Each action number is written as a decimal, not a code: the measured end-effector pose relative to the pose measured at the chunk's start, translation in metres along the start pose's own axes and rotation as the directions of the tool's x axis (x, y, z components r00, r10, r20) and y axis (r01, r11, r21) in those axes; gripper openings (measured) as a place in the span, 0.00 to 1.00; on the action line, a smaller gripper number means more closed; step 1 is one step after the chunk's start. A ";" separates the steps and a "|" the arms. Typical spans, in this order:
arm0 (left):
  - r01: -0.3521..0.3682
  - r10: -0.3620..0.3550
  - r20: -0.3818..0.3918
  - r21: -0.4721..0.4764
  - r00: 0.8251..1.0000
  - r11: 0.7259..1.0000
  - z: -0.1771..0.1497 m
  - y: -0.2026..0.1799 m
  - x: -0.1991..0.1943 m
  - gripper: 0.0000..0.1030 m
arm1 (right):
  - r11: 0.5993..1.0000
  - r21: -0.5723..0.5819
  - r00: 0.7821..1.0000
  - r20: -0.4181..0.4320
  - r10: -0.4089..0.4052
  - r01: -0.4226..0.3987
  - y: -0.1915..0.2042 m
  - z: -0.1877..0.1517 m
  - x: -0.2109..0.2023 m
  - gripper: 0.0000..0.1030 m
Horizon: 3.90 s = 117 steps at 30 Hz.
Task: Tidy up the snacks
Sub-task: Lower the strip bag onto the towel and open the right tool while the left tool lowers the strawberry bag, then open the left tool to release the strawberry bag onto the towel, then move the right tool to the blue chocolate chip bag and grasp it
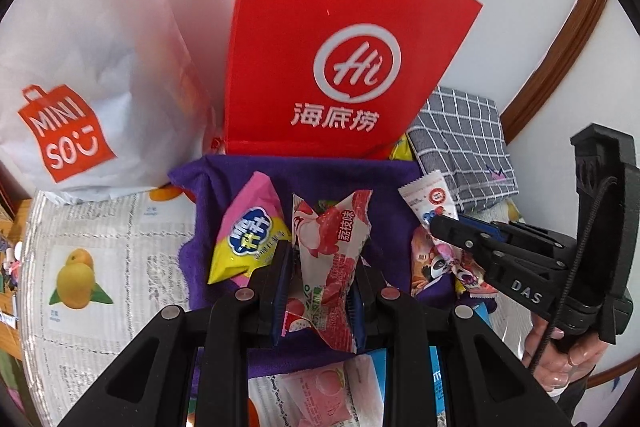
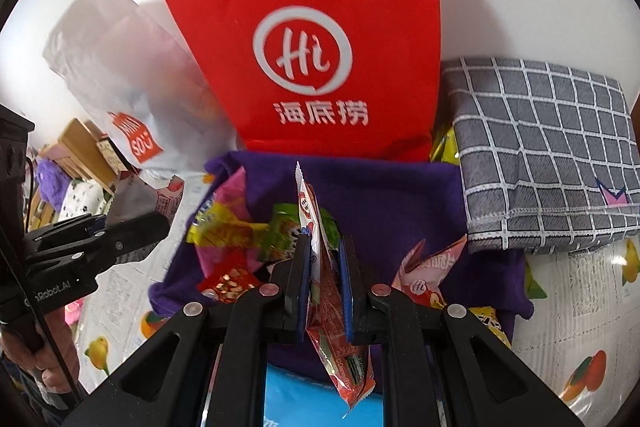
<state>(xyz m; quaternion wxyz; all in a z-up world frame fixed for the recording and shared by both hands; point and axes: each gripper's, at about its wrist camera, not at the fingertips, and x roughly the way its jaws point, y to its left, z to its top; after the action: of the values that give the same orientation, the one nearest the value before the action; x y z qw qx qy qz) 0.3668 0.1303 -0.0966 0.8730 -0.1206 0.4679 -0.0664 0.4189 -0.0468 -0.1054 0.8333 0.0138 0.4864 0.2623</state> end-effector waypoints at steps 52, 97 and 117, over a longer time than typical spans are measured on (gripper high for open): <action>0.055 -0.057 -0.025 -0.046 0.998 0.997 -0.007 -0.002 0.018 0.63 | 0.992 -0.123 0.986 0.160 0.046 -0.026 0.037 -0.010 -0.076 0.21; 0.078 -0.080 0.030 0.078 0.996 0.994 -0.155 -0.055 -0.118 0.64 | 0.999 0.039 0.999 0.034 -0.026 0.025 0.045 -0.208 -0.138 0.35; 0.041 -0.043 0.035 0.045 0.998 0.998 -0.182 -0.020 -0.121 0.64 | 1.000 -0.030 1.000 -0.023 0.005 -0.006 0.077 -0.232 -0.103 0.39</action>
<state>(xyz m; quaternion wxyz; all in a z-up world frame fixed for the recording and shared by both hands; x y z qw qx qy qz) 0.1478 0.1116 -0.0912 0.8822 -0.1124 0.4478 -0.0928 0.1566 -0.0800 -0.1235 0.8270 -0.0005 0.4919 0.2722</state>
